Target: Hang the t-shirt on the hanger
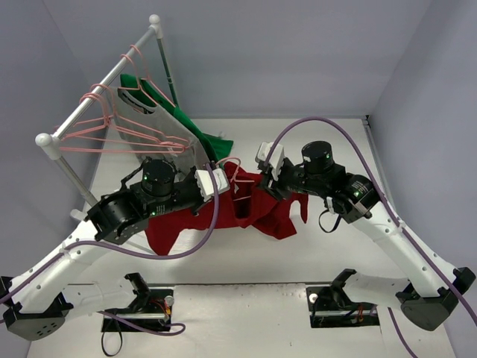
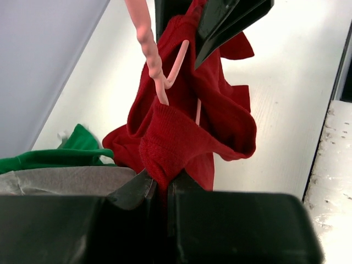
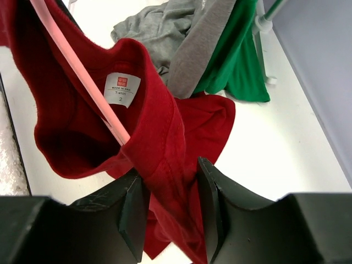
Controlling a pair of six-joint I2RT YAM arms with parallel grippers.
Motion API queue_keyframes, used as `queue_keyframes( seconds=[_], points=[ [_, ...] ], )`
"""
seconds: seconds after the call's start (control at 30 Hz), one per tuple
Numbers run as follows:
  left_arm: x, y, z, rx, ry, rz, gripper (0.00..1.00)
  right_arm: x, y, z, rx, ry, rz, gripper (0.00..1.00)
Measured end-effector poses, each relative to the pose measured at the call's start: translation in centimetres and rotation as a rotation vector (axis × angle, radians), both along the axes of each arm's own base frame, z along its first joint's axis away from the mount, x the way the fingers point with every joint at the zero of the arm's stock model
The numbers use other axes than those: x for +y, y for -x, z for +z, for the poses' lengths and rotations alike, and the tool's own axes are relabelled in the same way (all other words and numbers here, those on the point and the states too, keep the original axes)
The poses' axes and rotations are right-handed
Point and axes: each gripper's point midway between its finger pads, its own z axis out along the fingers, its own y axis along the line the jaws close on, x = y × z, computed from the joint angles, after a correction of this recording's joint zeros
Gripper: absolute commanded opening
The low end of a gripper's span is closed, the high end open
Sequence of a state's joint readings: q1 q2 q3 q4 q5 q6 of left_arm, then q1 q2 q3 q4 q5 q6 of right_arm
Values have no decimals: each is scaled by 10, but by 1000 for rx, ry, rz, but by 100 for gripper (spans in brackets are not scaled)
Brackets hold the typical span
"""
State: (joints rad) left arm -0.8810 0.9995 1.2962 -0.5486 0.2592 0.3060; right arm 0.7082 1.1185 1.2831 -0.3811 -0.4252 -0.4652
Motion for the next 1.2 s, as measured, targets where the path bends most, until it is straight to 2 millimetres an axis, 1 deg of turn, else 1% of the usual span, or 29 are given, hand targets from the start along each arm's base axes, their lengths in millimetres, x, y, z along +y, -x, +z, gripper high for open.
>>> queue_keyframes(
  seconds=[0.17, 0.23, 0.27, 0.3, 0.37, 0.43, 0.5, 0.53, 0.57, 0.6, 0.67, 0.77, 0.9, 0.93, 0.97, 1.03, 1.07, 1.1, 1.17, 1.2],
  points=[
    [-2, 1, 4, -4, -5, -23, 0, 1, 2, -1, 1, 5, 19, 28],
    [-2, 2, 4, -5, -9, -31, 0, 2, 4, -2, 5, 4, 28, 17],
    [-2, 2, 4, -6, -10, -33, 0, 2, 5, -2, 5, 6, 34, 7],
    [-1, 0, 5, -8, -11, -27, 0, 2, 7, -4, 10, 13, 45, 1],
    [2, -5, 7, -17, -13, -7, 0, 3, 15, -10, 25, 32, 86, 0],
    [3, -7, 8, -15, -19, -1, 0, 4, 18, -11, 27, 39, 100, 0],
    [3, -7, 6, -11, -23, 0, 6, 3, 18, -11, 25, 42, 97, 0],
    [4, -7, 6, -10, -24, 1, 7, 2, 18, -11, 24, 44, 96, 0],
    [5, -8, 6, -9, -25, 7, 16, 1, 17, -9, 17, 46, 90, 0],
    [8, -9, 6, -8, -26, 14, 19, -1, 16, -6, 11, 48, 79, 0],
    [14, -11, 9, -12, -20, 33, 21, -6, 14, 4, -13, 44, 53, 0],
    [28, -13, 17, -28, 0, 67, 22, -14, 15, 31, -73, 9, 26, 0],
    [48, -16, 30, -51, 24, 120, 24, -24, 21, 70, -157, -54, 4, 0],
    [52, -16, 33, -57, 28, 132, 26, -27, 23, 77, -173, -66, 0, 0],
    [56, -17, 35, -61, 29, 144, 32, -29, 25, 82, -185, -75, -3, 0],
    [62, -19, 39, -68, 28, 162, 52, -33, 27, 90, -204, -88, -12, 0],
    [64, -19, 40, -73, 25, 169, 58, -34, 27, 93, -210, -92, -17, 0],
    [67, -20, 42, -77, 20, 179, 66, -35, 27, 95, -214, -94, -21, 0],
    [71, -20, 50, -85, 14, 195, 72, -37, 26, 98, -218, -96, -33, 0],
    [73, -21, 58, -98, 19, 204, 74, -37, 26, 99, -219, -96, -41, 0]
  ],
)
